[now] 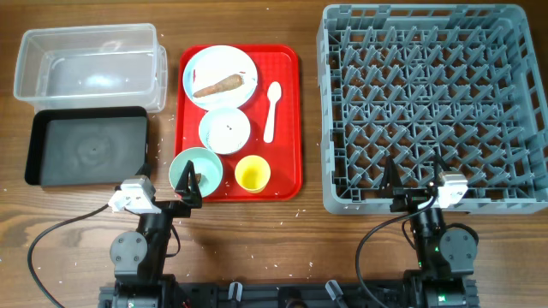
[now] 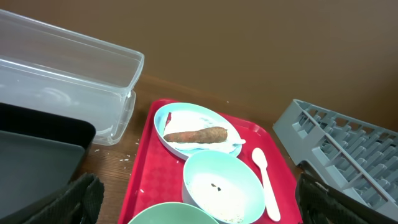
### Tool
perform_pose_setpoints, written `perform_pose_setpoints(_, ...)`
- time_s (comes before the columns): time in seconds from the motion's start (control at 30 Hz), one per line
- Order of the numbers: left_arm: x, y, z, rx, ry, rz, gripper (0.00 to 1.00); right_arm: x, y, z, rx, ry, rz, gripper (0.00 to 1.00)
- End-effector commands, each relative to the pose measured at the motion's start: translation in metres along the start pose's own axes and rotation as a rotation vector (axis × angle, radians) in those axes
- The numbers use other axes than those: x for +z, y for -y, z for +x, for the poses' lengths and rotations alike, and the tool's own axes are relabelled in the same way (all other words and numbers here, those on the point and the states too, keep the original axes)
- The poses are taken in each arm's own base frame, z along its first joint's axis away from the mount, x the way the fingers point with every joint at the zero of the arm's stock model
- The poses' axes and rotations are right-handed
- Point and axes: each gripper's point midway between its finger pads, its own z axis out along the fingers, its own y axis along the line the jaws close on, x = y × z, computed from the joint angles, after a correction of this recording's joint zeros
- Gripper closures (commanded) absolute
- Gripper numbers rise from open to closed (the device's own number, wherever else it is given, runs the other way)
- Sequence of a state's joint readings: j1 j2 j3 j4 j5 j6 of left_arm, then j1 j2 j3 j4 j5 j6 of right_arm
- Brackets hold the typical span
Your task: Sort waste into correct bins and load items into the dishwasher rack
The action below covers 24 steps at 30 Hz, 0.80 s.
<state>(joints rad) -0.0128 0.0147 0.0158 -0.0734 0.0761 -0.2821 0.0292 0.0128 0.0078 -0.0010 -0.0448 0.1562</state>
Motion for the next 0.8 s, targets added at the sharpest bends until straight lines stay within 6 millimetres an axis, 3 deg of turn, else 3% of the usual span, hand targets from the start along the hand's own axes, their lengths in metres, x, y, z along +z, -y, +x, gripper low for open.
perform_pose_setpoints(0.0, 0.0, -0.0037, 0.0006, 0.016, 0.009, -0.014, 0.0, -0.0004, -0.0038, -0.0009, 0.007, 0.006, -0.021, 0.0)
perform_pose_setpoints(0.77, 0.0, -0.0036, 0.0005, 0.016, 0.009, -0.014, 0.0, -0.0005, -0.0072, -0.0019, 0.011, 0.009, -0.04, 0.0)
